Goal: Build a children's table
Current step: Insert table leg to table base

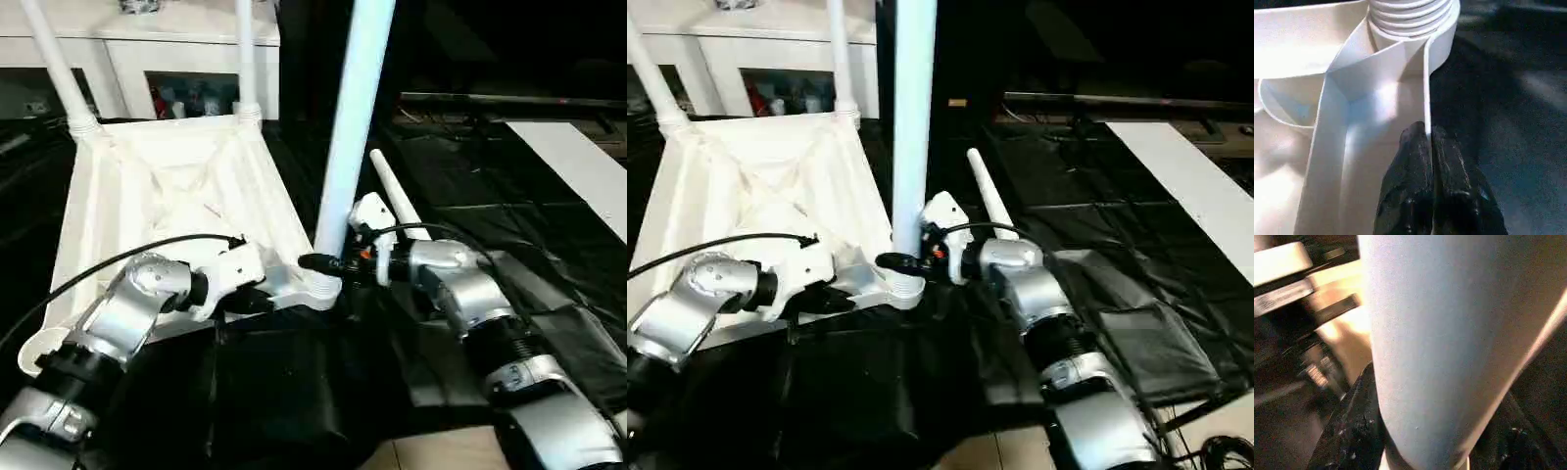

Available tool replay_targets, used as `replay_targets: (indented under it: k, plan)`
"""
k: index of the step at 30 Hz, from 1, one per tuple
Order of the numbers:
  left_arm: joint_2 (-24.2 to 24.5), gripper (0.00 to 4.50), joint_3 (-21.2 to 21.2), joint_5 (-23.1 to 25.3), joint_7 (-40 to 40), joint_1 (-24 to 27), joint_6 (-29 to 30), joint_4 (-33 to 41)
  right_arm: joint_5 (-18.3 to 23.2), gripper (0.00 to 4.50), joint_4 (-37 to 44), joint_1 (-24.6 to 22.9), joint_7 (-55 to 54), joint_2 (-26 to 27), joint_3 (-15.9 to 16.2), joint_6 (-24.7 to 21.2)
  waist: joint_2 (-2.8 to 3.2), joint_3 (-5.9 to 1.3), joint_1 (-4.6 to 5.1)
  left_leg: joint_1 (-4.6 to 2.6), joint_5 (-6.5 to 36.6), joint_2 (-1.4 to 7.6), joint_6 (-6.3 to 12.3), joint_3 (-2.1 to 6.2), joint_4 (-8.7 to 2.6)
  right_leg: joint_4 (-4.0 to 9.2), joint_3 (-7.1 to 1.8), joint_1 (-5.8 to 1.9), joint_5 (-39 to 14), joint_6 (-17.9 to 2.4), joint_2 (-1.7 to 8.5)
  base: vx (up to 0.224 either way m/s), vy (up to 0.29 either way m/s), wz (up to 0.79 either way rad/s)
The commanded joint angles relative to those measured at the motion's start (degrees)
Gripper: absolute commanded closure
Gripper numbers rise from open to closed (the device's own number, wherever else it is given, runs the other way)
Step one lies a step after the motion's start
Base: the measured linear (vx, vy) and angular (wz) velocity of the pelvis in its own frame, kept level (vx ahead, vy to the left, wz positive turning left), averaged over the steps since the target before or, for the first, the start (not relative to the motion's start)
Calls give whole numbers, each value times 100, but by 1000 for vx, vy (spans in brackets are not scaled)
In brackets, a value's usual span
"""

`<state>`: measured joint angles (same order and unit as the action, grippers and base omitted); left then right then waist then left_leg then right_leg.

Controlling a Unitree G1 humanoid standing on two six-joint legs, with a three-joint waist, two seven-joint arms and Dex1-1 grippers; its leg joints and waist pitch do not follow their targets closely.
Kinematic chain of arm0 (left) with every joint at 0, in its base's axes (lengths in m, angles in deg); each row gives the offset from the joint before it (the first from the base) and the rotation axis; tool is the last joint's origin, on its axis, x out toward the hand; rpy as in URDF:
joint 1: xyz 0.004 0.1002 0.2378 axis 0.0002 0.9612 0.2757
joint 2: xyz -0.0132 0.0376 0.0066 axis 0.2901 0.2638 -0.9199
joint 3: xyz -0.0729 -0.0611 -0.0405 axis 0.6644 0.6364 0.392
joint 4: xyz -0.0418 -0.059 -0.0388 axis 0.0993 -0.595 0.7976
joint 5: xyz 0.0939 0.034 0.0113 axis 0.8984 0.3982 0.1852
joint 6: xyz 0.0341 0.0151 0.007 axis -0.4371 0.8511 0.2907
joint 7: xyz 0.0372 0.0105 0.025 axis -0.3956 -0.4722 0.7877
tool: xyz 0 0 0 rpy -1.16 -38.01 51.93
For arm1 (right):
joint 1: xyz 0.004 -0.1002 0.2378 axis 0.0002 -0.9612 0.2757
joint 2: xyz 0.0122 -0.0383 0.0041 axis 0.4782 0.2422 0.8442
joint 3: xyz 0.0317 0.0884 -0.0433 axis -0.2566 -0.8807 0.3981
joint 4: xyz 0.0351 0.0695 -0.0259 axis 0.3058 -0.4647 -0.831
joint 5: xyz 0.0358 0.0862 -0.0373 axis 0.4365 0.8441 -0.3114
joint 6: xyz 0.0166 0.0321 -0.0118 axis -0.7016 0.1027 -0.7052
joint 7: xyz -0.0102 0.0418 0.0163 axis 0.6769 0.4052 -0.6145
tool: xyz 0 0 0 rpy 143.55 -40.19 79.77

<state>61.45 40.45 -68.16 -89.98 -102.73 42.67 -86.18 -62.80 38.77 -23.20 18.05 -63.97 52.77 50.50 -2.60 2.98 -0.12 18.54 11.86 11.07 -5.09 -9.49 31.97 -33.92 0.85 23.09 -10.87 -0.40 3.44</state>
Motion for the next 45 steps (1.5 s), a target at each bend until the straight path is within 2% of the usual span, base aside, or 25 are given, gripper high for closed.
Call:
replay_targets:
  k: [1, 2, 3, 4, 5, 6, 7, 8, 11, 14, 15, 18, 20, 27, 31, 33, 34, 36, 37, 38, 39, 40, 41, 42, 45]
  plan:
    - [-112, 450, -211, 111, 83, 49, 185, -40, -559, 266, -984, -436, -684, -75, 132, -453, 110, -14, 14, 66, 2723, 149, -183, 143, -509, 624, -178, -8, -3865, -399, 363, 0, 0, 0]
    - [-409, 450, -176, 92, 408, 48, 576, 65, -505, 266, -928, -477, -1035, 67, 7, -555, 129, -15, 23, 45, 2793, 148, -164, 156, -513, 663, -175, 18, -4078, -294, 371, 0, 0, 0]
    - [-670, 450, -147, 76, 664, 20, 932, 147, -477, 266, -898, -493, -1251, 175, -55, -631, 146, -11, 19, 37, 2813, 148, -165, 168, -518, 681, -167, 25, -4079, -290, 375, 0, 0, 0]
    - [-670, 450, -147, 76, 664, 20, 932, 147, -477, 266, -898, -493, -1251, 175, -55, -631, 144, -17, 33, 35, 2826, 157, -191, 164, -524, 675, -162, 16, -3994, -317, 362, 0, 0, 0]
    - [-962, 450, -167, 87, 915, -10, 1282, 251, -459, 266, -882, -500, -1498, 303, -113, -688, 137, -23, 28, 58, 2823, 145, -166, 189, -537, 679, -137, -6, -3894, -320, 355, 0, 0, 0]
    - [-1114, 450, -187, 101, 1037, -29, 1451, 301, -454, 266, -886, -498, -1620, 372, -139, -710, 140, -5, 40, 43, 2898, 151, -181, 179, -540, 687, -145, 32, -3822, -348, 339, 0, 0, 0]
    - [-1284, 450, -230, 129, 1155, -54, 1588, 345, -456, 266, -909, -486, -1718, 448, -144, -730, 175, 6, 25, 17, 2988, 143, -176, 186, -538, 708, -136, 52, -3856, -335, 333, 0, 0, 0]
    - [-1613, 450, -340, 190, 1359, -119, 1827, 450, -423, 266, -1044, -411, -1949, 605, -182, -759, 159, 15, 55, -35, 3223, 127, -157, 178, -515, 764, -104, 102, -3974, -293, 309, 0, 0, 0]
    - [-2074, 450, -358, 160, 1617, -192, 2138, 576, -386, 266, -1262, -276, -2201, 770, -229, -799, 134, 8, 74, 8, 3279, 113, -91, 210, -556, 768, -68, 32, -3812, -248, 316, 0, 0, 0]
    - [-2347, 450, -433, 206, 1787, -252, 2329, 622, -329, 266, -1456, -127, -2369, 897, -323, -818, 146, 2, 90, 26, 3307, 116, -45, 218, -570, 771, -84, 42, -3611, -291, 321, 0, 0, 0]
    - [-2413, 450, -448, 209, 1831, -266, 2399, 644, -341, 266, -1501, -84, -2410, 933, -354, -812, 146, 0, 76, 10, 3305, 101, -16, 211, -560, 793, -85, 56, -3615, -290, 323, 0, 0, 0]
    - [-2466, 450, -443, 245, 1909, -296, 2466, 628, -364, 266, -1578, -2, -2428, 986, -399, -795, 151, 17, 85, 33, 3367, 103, -1, 227, -577, 805, -77, 58, -3666, -265, 323, 0, 0, 0]
    - [-2454, 450, -401, 318, 1956, -320, 2538, 610, -376, 266, -1669, 77, -2442, 1026, -450, -787, 176, 19, 92, 33, 3428, 98, -11, 239, -579, 811, -77, 69, -3721, -245, 331, 0, 0, 0]
    - [-2271, 450, -326, 353, 1914, -315, 2544, 610, -420, 266, -1753, 122, -2315, 1009, -438, -835, 159, 36, 111, 27, 3610, 87, 4, 270, -587, 867, -65, 112, -3975, -125, 336, 0, 0, 0]
    - [-2225, 450, -293, 347, 1899, -316, 2536, 610, -522, 266, -1798, 131, -2227, 987, -432, -738, 162, 36, 130, 30, 3697, 91, -11, 283, -595, 869, -63, 121, -3977, -123, 334, 0, 0, 0]
    - [-2215, 450, -284, 339, 1889, -311, 2522, 616, -424, 266, -1728, 113, -2018, 989, -484, -681, 165, 43, 146, 36, 3757, 92, -4, 290, -604, 875, -60, 124, -3989, -120, 339, 0, 0, 0]
    - [-2202, 450, -279, 333, 1876, -303, 2501, 628, -364, 210, -1671, 103, -1888, 986, -504, -667, 166, 39, 147, 35, 3759, 92, 1, 291, -603, 875, -61, 123, -4000, -118, 340, 0, 0, 0]
    - [-2176, 450, -258, 315, 1854, -290, 2452, 652, -338, 196, -1563, 104, -1899, 957, -535, -569, 158, 29, 148, 41, 3737, 95, 16, 288, -603, 873, -71, 122, -3982, -135, 343, 0, 0, 0]
    - [-2166, 450, -249, 308, 1846, -287, 2431, 660, -328, 190, -1520, 108, -1891, 943, -543, -534, 165, 21, 138, 41, 3688, 99, 18, 285, -598, 869, -88, 125, -3937, -166, 356, 0, 0, 0]
    - [-2145, 450, -244, 303, 1830, -281, 2403, 674, -282, 190, -1474, 118, -1835, 934, -571, -549, 159, -12, 97, 37, 3475, 118, 22, 247, -590, 856, -122, 116, -3652, -260, 363, 0, 0, 0]
    - [-2113, 450, -238, 293, 1798, -273, 2363, 692, -240, 173, -1405, 133, -1756, 913, -587, -552, 151, -44, 85, 116, 3076, 134, 32, 228, -598, 759, -151, 43, -3059, -446, 361, 0, 0, 0]
    - [-2080, 450, -230, 282, 1766, -267, 2325, 706, -217, 150, -1333, 147, -1696, 893, -607, -556, 177, -46, 70, 201, 2668, 159, 41, 213, -621, 682, -157, -24, -2443, -625, 348, 0, 0, 0]
    - [-2058, 450, -226, 275, 1746, -265, 2299, 712, -219, 146, -1292, 157, -1659, 884, -631, -555, 178, -33, 67, 214, 2577, 161, 49, 192, -614, 681, -160, -24, -2318, -686, 346, 0, 0, 0]
    - [-2034, 450, -212, 261, 1722, -264, 2269, 719, -210, 146, -1222, 164, -1588, 864, -640, -557, 177, -33, 54, 194, 2453, 153, 61, 149, -588, 672, -170, -22, -2174, -801, 349, 0, 0, 0]
    - [-1943, 450, -193, 237, 1644, -250, 2167, 754, -188, 105, -1006, 167, -1408, 802, -662, -561, 179, -27, 19, 191, 2216, 149, 127, 111, -568, 679, -189, -48, -2339, -853, 372, 0, 0, 0]
